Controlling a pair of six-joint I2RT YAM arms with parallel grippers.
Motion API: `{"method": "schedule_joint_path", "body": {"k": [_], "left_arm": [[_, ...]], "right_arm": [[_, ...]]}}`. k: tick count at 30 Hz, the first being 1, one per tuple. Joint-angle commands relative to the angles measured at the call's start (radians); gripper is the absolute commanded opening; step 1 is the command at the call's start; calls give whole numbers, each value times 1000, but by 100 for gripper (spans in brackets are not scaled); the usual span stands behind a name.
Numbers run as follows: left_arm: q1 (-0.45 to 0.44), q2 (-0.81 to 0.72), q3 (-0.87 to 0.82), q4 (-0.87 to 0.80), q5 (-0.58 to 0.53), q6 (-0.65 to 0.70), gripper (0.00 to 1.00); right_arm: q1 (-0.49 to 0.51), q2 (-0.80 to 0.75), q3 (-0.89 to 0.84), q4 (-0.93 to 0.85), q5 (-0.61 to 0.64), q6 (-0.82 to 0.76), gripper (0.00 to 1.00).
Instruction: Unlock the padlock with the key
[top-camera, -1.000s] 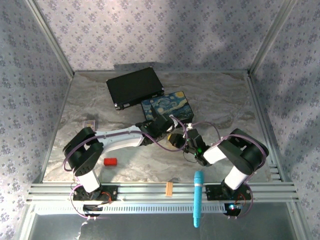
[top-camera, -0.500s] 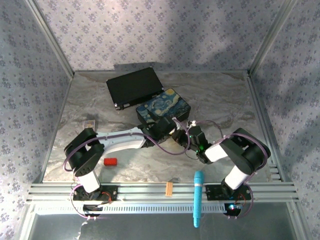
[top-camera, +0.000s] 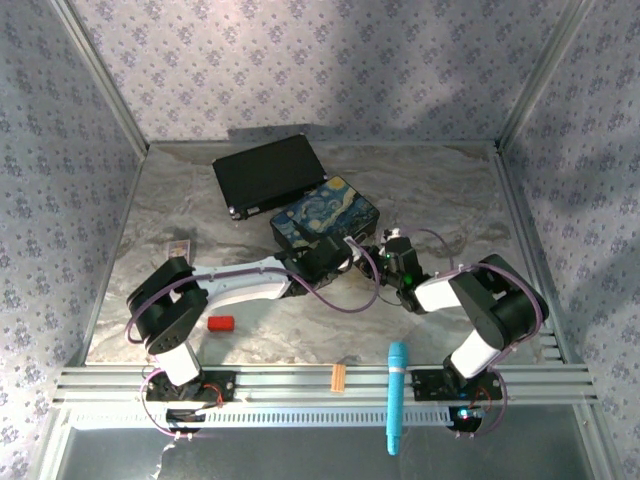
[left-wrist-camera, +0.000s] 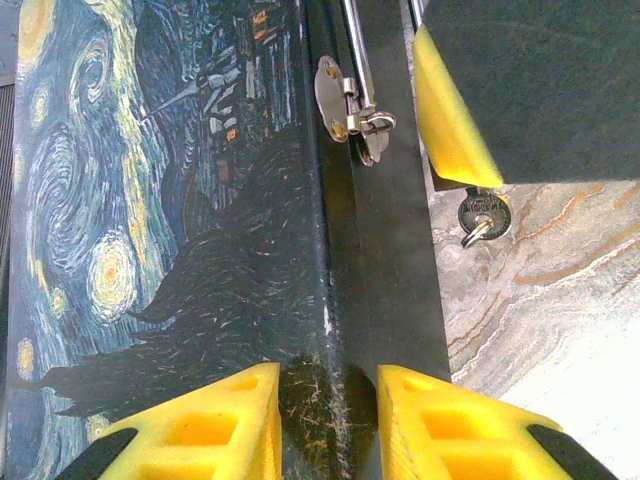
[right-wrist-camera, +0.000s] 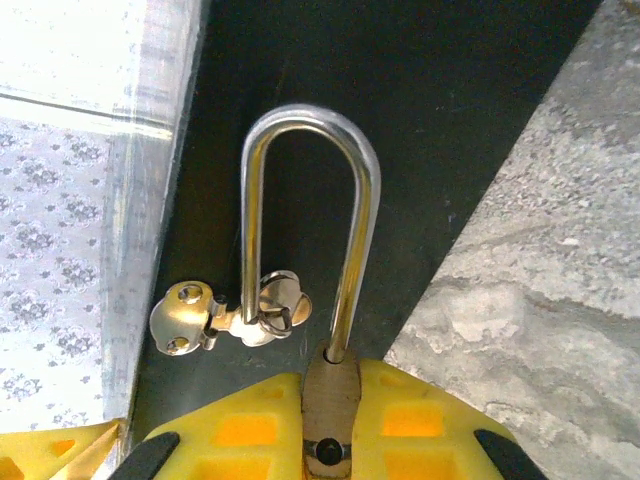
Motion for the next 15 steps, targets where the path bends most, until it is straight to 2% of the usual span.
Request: {"method": "schedule_joint_path", "body": {"k": [1,12,15], "left_arm": [[-8,75,-86,-263,105,-24,28],[11,49,-102,-260,66,-46,28],[11,49,-105,-261,49,-54,28]], "right_arm": [[-10,24,3,-13,-60,-14,3],[-98,10,-62,-30,-205,-3,3],[-107,-17,-23,-148,-214,-47,3]]}}
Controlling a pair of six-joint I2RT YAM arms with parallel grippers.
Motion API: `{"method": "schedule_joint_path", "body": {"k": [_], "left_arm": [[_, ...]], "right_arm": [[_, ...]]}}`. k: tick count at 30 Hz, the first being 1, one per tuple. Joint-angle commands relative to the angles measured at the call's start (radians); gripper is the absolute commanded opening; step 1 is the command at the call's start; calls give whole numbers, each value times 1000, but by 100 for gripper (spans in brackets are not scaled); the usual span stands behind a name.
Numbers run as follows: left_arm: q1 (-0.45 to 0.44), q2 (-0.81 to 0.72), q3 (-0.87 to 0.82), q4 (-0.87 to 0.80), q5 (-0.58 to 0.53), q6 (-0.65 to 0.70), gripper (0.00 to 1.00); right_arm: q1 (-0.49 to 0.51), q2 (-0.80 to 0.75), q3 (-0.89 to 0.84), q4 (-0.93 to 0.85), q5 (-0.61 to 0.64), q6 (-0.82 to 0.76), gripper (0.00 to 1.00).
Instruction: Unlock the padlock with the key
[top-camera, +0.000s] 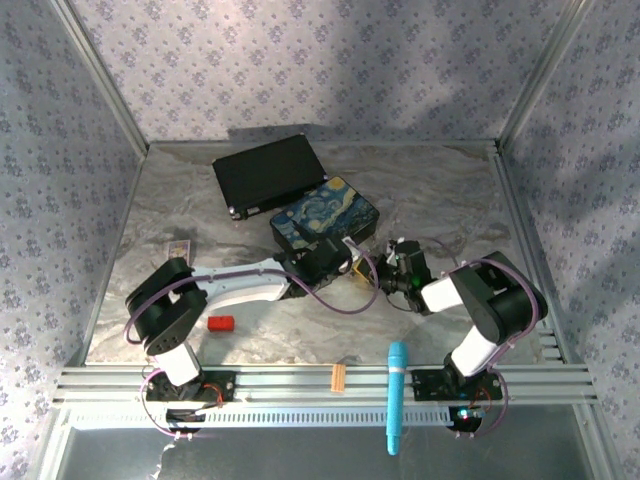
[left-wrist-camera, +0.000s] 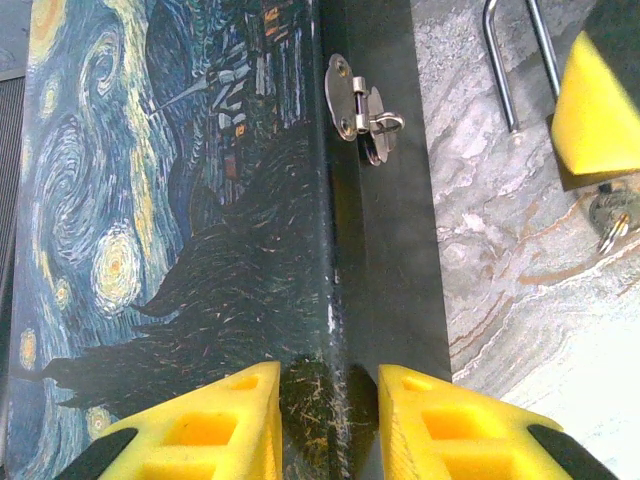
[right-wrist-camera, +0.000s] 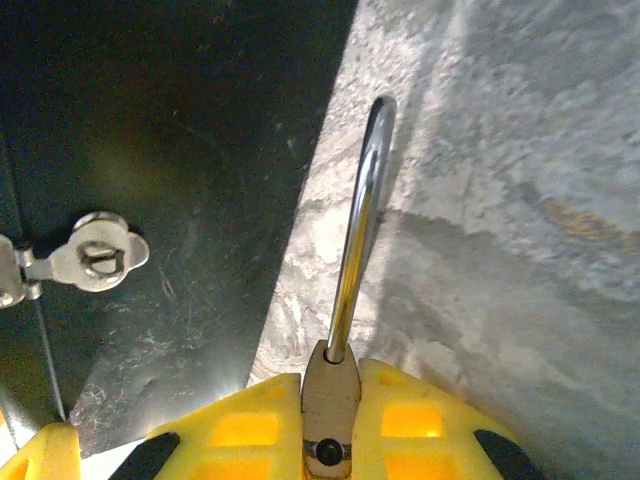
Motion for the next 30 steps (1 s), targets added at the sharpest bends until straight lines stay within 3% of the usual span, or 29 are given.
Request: {"method": "schedule_joint_path", "body": {"k": [1,4,13,18,23,30], "left_arm": [[10,63,-81,-286,57,-40,28],[11,64,-78,-296,23,-58,32],[27,48,-80,-254,-110,-155,56],[43,47,-68,-241,-148,-194,78],[85,14,-77,-227,-192,-235,82],[92,-41,-102,-209,-205,-242,83]], "right_arm": [[-8,-40,42,-119,-50,-50,3],[-11,-47,88,-246,-109,-79,3],[-36,-92,267,-941,-95,-365,4],[-39,-70,391,-1217,-31,-532,10],[-40,-42,486,-1390,69,-636,23],[-38,30,559,-1446,122,-694,26]]}}
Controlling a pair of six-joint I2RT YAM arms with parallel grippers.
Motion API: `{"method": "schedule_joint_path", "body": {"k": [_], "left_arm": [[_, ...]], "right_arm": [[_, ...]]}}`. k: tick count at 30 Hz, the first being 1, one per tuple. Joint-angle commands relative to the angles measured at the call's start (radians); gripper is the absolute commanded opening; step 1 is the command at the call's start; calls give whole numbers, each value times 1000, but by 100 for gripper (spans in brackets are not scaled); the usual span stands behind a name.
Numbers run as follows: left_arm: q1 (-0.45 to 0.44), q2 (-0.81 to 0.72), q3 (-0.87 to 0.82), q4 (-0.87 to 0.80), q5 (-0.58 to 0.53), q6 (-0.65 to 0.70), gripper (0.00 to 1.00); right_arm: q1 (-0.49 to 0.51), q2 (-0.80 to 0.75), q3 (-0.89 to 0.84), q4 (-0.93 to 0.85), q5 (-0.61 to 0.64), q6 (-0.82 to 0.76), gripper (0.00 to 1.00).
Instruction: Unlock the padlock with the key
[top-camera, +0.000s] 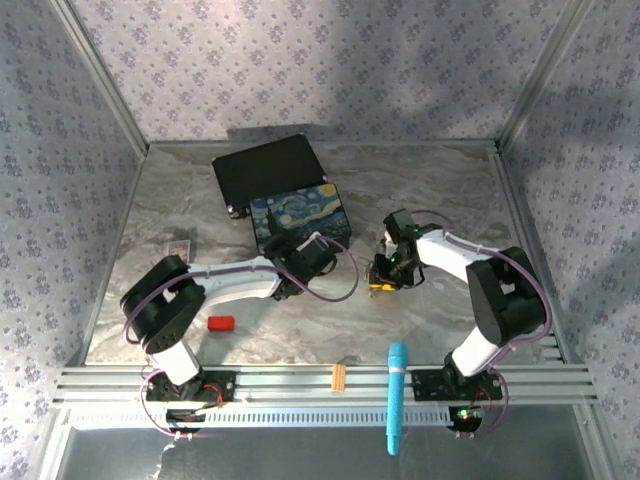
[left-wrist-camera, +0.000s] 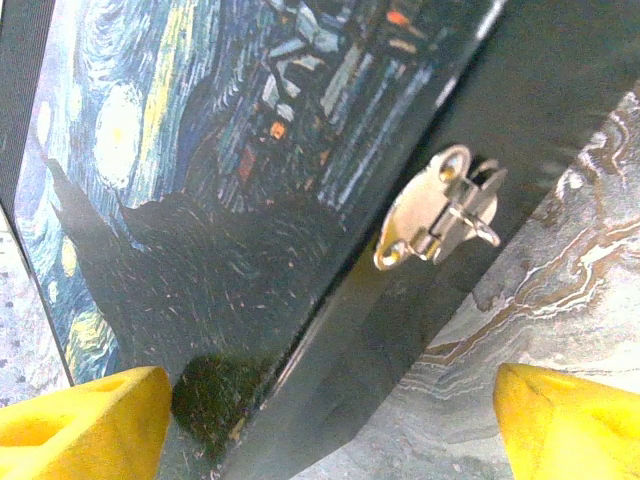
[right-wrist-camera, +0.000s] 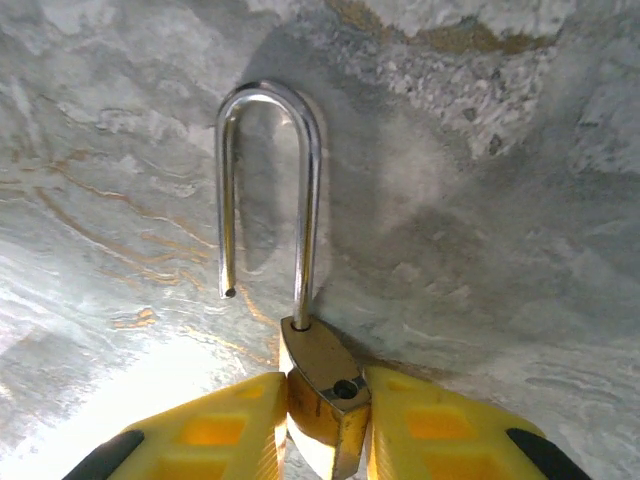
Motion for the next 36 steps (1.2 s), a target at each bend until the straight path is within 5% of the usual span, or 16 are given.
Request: {"method": "schedule_joint_path", "body": {"k": [1,8,13,16,17,21,26,31,36], "left_arm": [[11,-28,-29,-80,11,-38,83],[13,-108,-44,-68,34,-45,87],[15,-171,-49,-43,26,-59,97],[27,-257,-61,-30,34,-113,100],[36,-301,-73,-22,53,-137,100],[113,-495,-155,58,139,-230,100],[384,-679,-251,124,303,-339,100],[549,-707,-372,310,178,-274,100],[648,-550,-415,503,10,-225,100]], "right_arm": [[-4,34,27,-92,48,-61,26],[2,0,38,-100,83,-58,38],[20,-47,53,-121,151,-71,56],[45,-113,64,-116,227,-87,75],[58,-149,64,-104,283,-87,99],[84,-294,56,-26,500,-66,99],[66,-436,-3,142,640,-181,99],[-10,-547,-209,466,716,-395,99],[-200,-539,-374,746,659,-460,99]]}}
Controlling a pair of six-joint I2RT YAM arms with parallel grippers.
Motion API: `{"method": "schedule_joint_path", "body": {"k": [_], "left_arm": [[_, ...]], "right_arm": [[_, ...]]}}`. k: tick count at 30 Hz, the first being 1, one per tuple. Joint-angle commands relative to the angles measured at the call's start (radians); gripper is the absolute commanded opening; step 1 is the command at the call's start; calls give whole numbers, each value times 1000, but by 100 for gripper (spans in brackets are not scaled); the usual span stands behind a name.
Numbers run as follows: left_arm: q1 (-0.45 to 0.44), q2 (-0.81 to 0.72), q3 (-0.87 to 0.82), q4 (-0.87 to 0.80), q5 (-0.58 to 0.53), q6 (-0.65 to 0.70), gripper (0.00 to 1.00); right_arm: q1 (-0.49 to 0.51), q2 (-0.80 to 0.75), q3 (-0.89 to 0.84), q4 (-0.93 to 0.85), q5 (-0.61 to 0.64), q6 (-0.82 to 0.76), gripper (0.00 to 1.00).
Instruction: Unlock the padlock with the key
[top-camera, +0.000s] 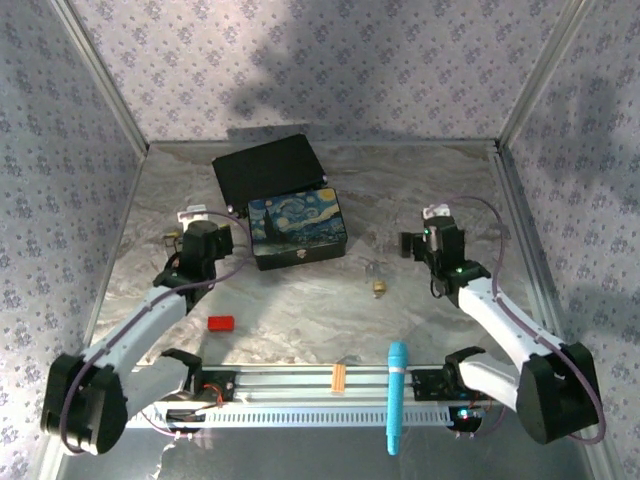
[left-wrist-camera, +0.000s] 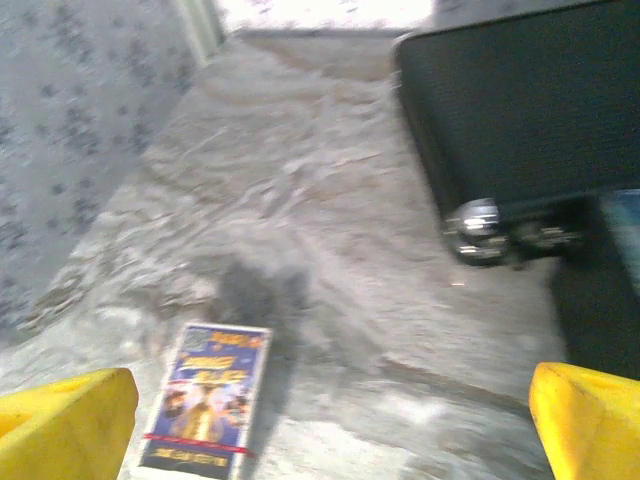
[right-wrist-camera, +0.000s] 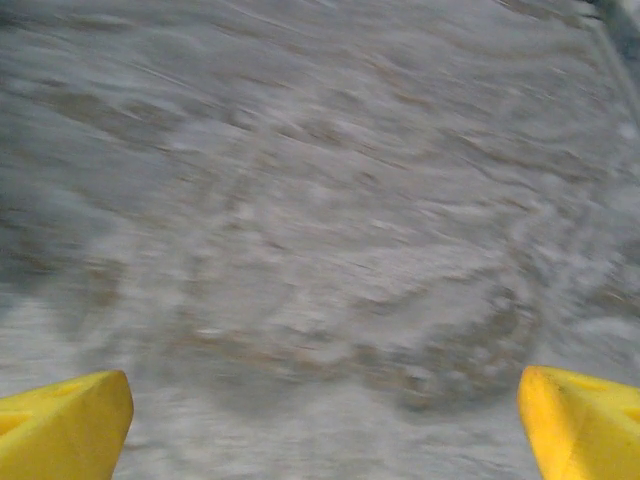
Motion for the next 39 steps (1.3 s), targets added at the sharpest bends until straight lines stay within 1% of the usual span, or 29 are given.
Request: {"method": "schedule_joint_path", "body": {"k": [1,3,4,5,6,7,9,10,11,14,15,16,19,22,23,24,25,33,39], "left_arm": [[48,112,-10,224,-106,77,100],[75,177,-26,327,-93,130,100],[92,197,-34,364,-55,164,100],[115,214,-42,399,3,194,100],[140,234,-51,438,62,206,100],[166,253,-61,480,112,204,100],[228,306,-70,544,235,197,100],[242,331,-75,582,249,198,100],[262,357,-89,634,265,190,100],[331,422,-117,718,394,147,100],[340,449,-128,770,430,153,100],[341,454,-130,770,465,167,100],[340,475,-156,838,477,173,100],[338,476,-157,839,489,180,100],[338,475,-152,826,516,189,100],[339,478,-145,816,543,200,100],[338,478,-141,807,554,205,100],[341,480,-138,804,551,202,100],[339,479,-139,806,551,201,100]], "right_arm": [[-114,40,-46,235,-5,-80,99],[-160,93,-75,324,-11,-85,99],[-185,118,-106,399,-30,-73,98],[-215,143,-143,486,-78,-71,98],[-243,168,-166,538,-117,-69,99],[-258,190,-175,563,-128,-58,99],[-263,229,-179,609,-107,-61,99],[-267,234,-174,611,-109,-62,99],[-267,241,-190,667,-110,-69,99],[-267,257,-216,753,-110,-95,98],[-267,271,-232,799,-112,-102,99],[-266,287,-246,835,-111,-103,99],[-267,357,-251,909,-122,-109,99],[-259,445,-230,953,-138,-130,99],[-248,449,-196,896,-125,-132,99],[-275,435,-176,835,-186,-119,99],[-297,442,-182,862,-217,-110,99],[-287,439,-178,849,-202,-114,99],[-293,439,-170,832,-235,-121,99]]}}
